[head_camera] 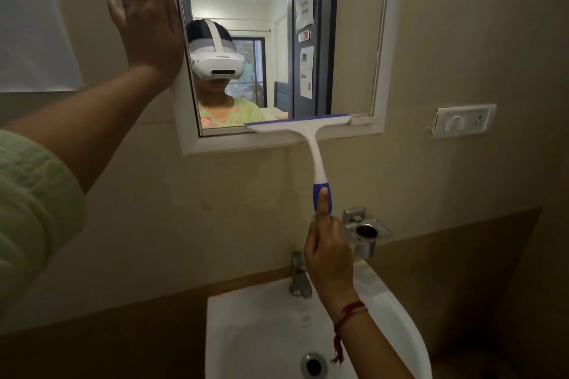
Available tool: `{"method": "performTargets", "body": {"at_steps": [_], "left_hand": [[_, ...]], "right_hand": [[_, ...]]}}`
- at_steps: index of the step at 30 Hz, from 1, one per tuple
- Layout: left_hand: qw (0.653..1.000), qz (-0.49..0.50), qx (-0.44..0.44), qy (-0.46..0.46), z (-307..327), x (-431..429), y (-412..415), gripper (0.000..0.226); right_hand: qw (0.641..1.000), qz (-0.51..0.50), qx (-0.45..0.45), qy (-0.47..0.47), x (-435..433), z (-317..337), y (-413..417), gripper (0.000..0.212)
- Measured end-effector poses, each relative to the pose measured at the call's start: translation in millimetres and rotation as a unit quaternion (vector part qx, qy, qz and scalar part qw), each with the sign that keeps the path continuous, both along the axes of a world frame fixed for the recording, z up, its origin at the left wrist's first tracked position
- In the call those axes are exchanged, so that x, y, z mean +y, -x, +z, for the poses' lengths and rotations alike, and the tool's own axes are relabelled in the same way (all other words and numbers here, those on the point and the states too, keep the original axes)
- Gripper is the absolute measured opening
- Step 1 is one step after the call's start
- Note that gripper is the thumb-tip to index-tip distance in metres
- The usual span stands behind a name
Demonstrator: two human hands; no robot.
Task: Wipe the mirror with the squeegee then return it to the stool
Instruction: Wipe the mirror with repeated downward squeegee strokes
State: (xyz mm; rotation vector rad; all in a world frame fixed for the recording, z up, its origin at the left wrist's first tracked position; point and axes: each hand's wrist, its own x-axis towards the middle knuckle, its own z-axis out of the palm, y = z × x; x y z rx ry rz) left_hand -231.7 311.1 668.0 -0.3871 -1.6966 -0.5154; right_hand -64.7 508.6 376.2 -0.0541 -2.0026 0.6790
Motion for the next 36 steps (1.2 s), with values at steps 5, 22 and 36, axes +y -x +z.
{"method": "performTargets", "body": {"at_steps": [5, 22, 36], "left_hand": [[1.000, 0.000, -0.001, -0.001, 0, 1, -2, 0.049], [0.999, -0.047, 0.000, 0.008, -2, -1, -4, 0.054], [0.996, -0.083, 0.038, 0.005, -3, 1, -7, 0.053]], "right_hand": [[1.000, 0.006, 0.004, -0.001, -2, -1, -2, 0.076], [0.979, 0.103, 0.175, -0.028, 24, 144, 7, 0.056], [0.961, 0.069, 0.266, -0.043, 69, 316, 47, 0.054]]}}
